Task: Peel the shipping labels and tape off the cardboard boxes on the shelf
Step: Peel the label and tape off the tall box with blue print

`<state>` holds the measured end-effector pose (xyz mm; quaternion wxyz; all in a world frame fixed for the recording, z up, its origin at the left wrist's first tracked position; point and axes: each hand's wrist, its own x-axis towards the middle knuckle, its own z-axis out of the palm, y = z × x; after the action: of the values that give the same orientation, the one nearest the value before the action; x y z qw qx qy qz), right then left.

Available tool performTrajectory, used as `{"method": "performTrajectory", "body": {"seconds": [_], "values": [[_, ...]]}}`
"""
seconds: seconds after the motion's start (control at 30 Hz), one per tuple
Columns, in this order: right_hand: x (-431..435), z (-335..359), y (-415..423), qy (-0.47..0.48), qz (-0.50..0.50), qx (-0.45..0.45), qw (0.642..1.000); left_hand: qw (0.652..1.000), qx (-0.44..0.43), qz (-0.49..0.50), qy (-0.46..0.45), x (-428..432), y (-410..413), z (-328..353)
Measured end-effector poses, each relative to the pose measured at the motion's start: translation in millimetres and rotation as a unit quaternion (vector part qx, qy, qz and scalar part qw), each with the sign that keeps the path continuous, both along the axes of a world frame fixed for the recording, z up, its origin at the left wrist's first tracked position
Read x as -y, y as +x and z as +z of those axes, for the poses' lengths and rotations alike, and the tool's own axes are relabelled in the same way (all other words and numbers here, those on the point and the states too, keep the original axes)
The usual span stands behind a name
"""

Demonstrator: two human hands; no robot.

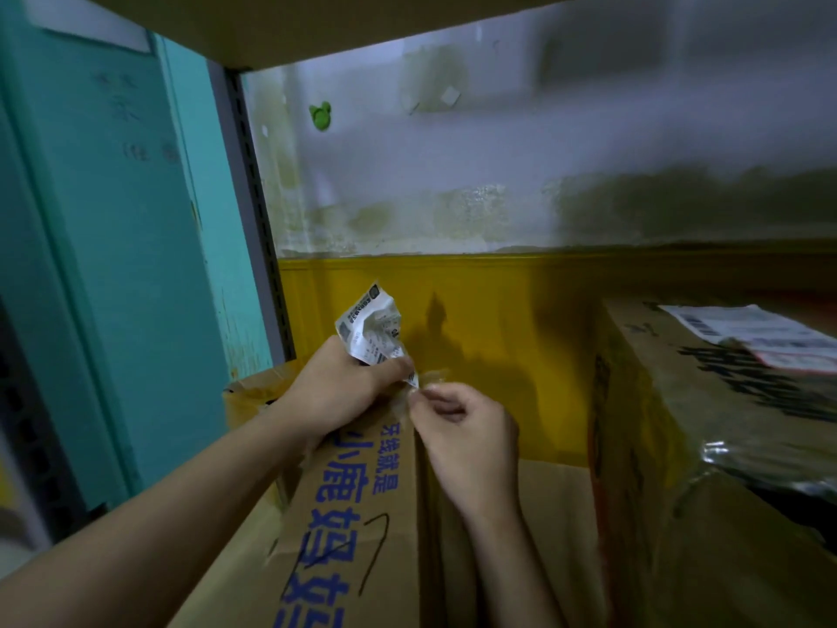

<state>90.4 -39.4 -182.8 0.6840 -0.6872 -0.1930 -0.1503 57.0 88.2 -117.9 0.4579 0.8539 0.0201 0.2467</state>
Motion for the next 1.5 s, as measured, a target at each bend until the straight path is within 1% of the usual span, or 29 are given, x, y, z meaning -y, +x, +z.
{"method": "performTrajectory", "body": {"seconds": [0.07, 0.1, 0.23, 0.33, 0.47, 0.67, 0.8, 0.9, 1.03, 1.17, 1.27, 1.43, 1.5], "values": [[4, 0, 1, -0.062, -0.031, 0.02, 0.997, 0.998, -0.01, 0.01, 0.066, -2, 1, 1], [5, 0, 2, -0.073, -0.03, 0.018, 0.997, 0.995, -0.013, 0.016, 0.098, -1, 2, 1], [4, 0, 8, -0.058, 0.005, -0.032, 0.998, 0.984, -0.022, 0.03, 0.176, 4, 5, 6], [4, -1, 8, -0.066, 0.002, -0.021, 0.998, 0.975, -0.053, 0.018, 0.216, 6, 7, 15], [6, 4, 6, -0.109, -0.006, 0.021, 0.994, 0.973, -0.086, 0.001, 0.215, 3, 9, 20], [0, 8, 3, -0.136, -0.029, 0.021, 0.99, 0.975, -0.071, 0.016, 0.209, 3, 10, 16], [0, 15, 4, -0.196, -0.07, 0.033, 0.977, 0.969, -0.077, 0.018, 0.236, 3, 12, 20], [-1, 16, 1, -0.214, -0.093, 0.037, 0.972, 0.964, -0.073, -0.009, 0.255, 1, 11, 22], [-1, 10, 0, -0.198, -0.097, 0.039, 0.975, 0.959, -0.073, -0.029, 0.272, 1, 9, 21], [0, 8, -2, -0.177, -0.07, 0.038, 0.981, 0.969, -0.082, -0.025, 0.232, 0, 9, 19], [0, 5, -1, -0.148, -0.064, 0.053, 0.985, 0.976, -0.091, -0.028, 0.198, -1, 8, 19], [-2, -1, 2, -0.107, -0.064, 0.073, 0.989, 0.981, -0.096, -0.033, 0.168, 0, 7, 18], [-3, -3, 3, -0.092, -0.074, 0.078, 0.99, 0.979, -0.097, -0.037, 0.178, 0, 9, 17]]}}
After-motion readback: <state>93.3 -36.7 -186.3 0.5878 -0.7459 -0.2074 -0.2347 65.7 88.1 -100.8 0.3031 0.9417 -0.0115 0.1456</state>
